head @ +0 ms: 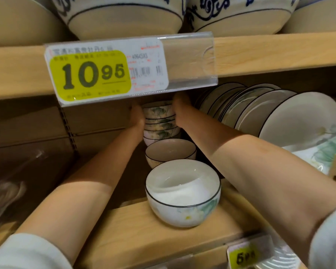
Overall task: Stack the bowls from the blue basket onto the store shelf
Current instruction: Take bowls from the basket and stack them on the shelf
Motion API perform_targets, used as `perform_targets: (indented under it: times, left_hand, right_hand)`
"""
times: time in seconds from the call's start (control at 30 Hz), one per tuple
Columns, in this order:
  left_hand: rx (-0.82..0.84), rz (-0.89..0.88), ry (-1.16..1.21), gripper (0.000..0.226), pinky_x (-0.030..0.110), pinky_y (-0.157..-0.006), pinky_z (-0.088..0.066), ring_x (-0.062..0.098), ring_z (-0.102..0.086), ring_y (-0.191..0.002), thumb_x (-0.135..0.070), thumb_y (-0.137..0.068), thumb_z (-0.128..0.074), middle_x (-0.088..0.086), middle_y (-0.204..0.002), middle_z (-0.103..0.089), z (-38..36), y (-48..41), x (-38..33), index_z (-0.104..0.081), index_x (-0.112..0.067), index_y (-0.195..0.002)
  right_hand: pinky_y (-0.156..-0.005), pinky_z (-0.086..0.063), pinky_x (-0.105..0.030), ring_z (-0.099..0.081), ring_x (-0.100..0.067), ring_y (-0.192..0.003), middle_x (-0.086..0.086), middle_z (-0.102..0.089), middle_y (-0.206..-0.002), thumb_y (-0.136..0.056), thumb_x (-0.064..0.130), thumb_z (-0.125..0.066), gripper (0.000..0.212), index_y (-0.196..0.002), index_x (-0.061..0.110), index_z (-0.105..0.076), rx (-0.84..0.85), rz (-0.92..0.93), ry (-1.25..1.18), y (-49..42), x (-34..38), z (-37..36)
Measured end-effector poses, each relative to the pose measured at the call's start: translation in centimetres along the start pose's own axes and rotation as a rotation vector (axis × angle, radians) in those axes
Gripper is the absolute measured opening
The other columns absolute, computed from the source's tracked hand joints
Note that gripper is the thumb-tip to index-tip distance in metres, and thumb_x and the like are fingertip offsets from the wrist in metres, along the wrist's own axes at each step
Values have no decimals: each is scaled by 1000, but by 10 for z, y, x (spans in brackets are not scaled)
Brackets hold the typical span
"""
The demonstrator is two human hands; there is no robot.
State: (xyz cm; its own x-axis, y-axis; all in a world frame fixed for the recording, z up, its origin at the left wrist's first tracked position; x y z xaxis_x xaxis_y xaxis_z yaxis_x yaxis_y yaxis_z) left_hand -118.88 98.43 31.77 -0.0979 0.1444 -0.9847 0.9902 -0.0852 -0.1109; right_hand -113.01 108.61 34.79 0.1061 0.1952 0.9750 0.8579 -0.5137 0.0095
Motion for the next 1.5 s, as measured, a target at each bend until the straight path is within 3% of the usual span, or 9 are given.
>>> perform_targets:
  times: [0.17, 0.27, 0.37, 0.47, 0.57, 0.73, 0.83, 1.03, 1.5]
  left_hand:
    - [-55, -34, -80, 46, 20, -48, -39, 10, -55, -64, -30, -105, -20, 1, -77, -60, 9, 31, -3, -56, -17, -79]
    - [-124, -49, -98, 42, 16, -34, -38, 10, -46, -61, -23, -104, -23, 0, -72, -52, 15, 63, -12, -50, -19, -72]
    - [-146, -73, -131, 38, 20, -65, -51, 20, -59, -83, -25, -105, -25, 11, -104, -64, 26, 94, -18, -60, -13, -96]
    - [-152, -95, -220, 43, 35, -100, -43, 26, -53, -122, -23, -106, -25, 12, -137, -55, 35, 129, -29, -52, -7, -134]
    - [-183, -46, -264, 47, 21, -70, -47, 19, -60, -98, -23, -106, -21, 14, -141, -52, 35, 172, -36, -48, -2, -138]
    - [-226, -52, -291, 48, 42, -107, -34, 25, -52, -123, -32, -104, -24, 12, -128, -62, 43, 259, -23, -60, -7, -125]
    - [-332, -77, -236, 43, 43, -107, -39, 21, -58, -114, -36, -103, -30, 5, -115, -69, 57, 303, -21, -67, -13, -109]
    - [-413, -101, -168, 38, 38, -96, -45, 17, -63, -108, -36, -102, -35, 2, -109, -72, 98, 393, -13, -68, -18, -101]
    - [-730, 97, -115, 27, 31, -81, -48, 16, -66, -89, -24, -98, -42, 4, -100, -73, 292, 590, 51, -67, -13, -98]
  right_hand:
    - [-82, -42, -32, -52, -26, -94, -19, -55, -124, -102, 23, -33, 31, -115, 7, -56, 2, 32, -24, 36, 3, 15]
    - [-94, -44, -35, -53, -31, -108, -18, -55, -125, -102, 22, -31, 30, -116, 7, -53, 48, 28, -15, 59, 4, 24]
    - [-106, -41, -44, -53, -33, -116, -17, -55, -128, -102, 25, -32, 34, -125, 9, -51, 136, 19, -23, 86, 3, 35]
    - [-108, -39, -50, -48, -39, -126, -24, -51, -135, -102, 14, -32, 38, -133, -1, -46, 220, 0, -51, 110, 0, 52]
    - [-110, -37, -47, -44, -37, -131, -24, -45, -142, -101, 12, -35, 39, -136, 0, -45, 310, -49, -84, 144, -8, 74]
    - [-100, -48, -38, -61, -21, -108, -6, -65, -112, -99, 25, -38, 23, -108, 19, -59, 332, 22, -8, 188, -16, 103]
    - [-99, -50, -34, -64, -18, -107, -7, -66, -117, -99, 23, -43, 30, -121, 11, -61, 392, 40, -104, 211, -18, 116]
    - [-93, -53, -33, -70, -18, -100, -9, -72, -105, -96, 15, -47, 23, -107, 10, -66, 563, -31, -177, 269, -39, 122]
    - [-77, -56, -29, -72, -17, -79, -8, -75, -88, -93, 15, -54, 16, -95, 8, -68, 1012, -336, 115, 456, -204, 15]
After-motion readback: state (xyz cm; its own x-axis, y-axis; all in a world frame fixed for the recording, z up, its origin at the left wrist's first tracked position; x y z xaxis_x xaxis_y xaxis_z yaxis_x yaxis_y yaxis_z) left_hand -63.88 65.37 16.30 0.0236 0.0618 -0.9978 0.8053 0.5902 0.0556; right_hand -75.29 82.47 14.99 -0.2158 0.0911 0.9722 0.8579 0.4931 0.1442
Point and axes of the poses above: each hand's wrist, its own y-axis away from the middle knuckle, its own z-axis out of the back of the hand, x = y × z, the point moved 2 cm from there along -y, towards the middle knuckle
